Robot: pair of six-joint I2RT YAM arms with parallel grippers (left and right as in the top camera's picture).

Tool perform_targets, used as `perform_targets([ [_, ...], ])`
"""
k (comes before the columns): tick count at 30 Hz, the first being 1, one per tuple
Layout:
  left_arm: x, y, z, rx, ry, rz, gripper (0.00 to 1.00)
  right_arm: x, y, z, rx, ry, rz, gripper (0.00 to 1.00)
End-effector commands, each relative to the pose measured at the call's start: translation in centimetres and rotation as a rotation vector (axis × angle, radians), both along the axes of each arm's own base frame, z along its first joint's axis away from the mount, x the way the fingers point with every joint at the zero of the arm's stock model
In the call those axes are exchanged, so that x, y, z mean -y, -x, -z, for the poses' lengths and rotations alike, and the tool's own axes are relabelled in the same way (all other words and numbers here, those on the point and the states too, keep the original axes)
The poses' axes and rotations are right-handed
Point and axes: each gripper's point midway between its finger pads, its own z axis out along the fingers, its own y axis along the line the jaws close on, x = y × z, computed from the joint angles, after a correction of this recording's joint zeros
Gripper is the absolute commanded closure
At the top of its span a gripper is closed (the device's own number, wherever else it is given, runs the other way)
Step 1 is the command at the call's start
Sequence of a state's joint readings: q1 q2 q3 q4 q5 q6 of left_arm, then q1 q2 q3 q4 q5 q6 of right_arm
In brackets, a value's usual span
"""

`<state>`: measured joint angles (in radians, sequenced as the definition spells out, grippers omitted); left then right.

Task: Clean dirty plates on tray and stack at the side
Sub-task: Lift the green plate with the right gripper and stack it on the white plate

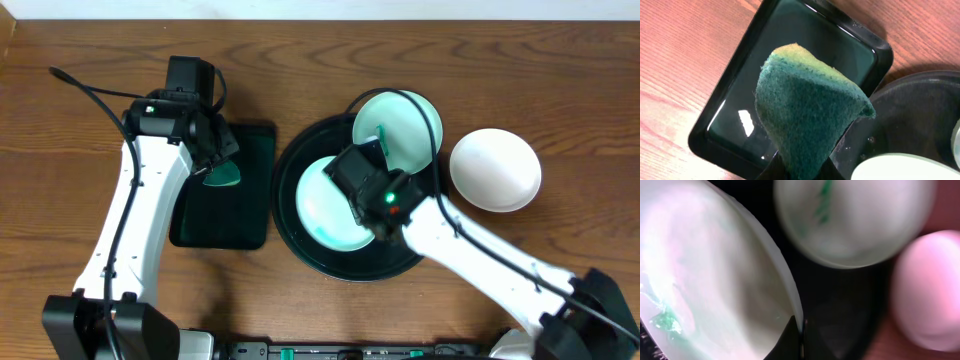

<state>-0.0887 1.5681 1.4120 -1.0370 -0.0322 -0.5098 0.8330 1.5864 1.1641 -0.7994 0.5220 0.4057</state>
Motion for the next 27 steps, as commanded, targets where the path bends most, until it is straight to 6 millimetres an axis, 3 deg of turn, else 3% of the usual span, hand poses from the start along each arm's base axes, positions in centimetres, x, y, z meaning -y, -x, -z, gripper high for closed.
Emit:
perform_targets([
  [1, -0.2, 0.2, 0.7, -0.023, -0.013, 0.014, 0.93, 2.6, -1.5, -6.6, 0.341, 0.219, 0.082, 0.99],
  [7, -0.2, 0.2, 0.7, -0.024, -0.013, 0.014, 0.93, 2.3, -0.3, -11.4, 0.575, 0.389, 0.077, 0.99],
  [13, -0.2, 0.1, 0.7, -0.023, -0.012, 0.013, 0.93, 0.5, 1.6, -13.9, 0.711, 0.459, 0.034, 0.99],
  [19, -0.2, 0.1, 0.7, -0.022, -0.012, 0.013, 0.93, -0.1, 1.9, -13.3, 0.686, 0.432, 0.006, 0.99],
  [24, -0.2, -0.3, 0.5, 0.000, 0.003, -0.031, 0.93, -0.7, 1.2, -10.0, 0.522, 0.310, -0.031, 0.99],
  [27, -0.2, -0.5, 0.5, 0.006, 0.004, -0.033, 0.93, -0.1, 0.5, -9.3, 0.477, 0.281, -0.011, 0.99],
])
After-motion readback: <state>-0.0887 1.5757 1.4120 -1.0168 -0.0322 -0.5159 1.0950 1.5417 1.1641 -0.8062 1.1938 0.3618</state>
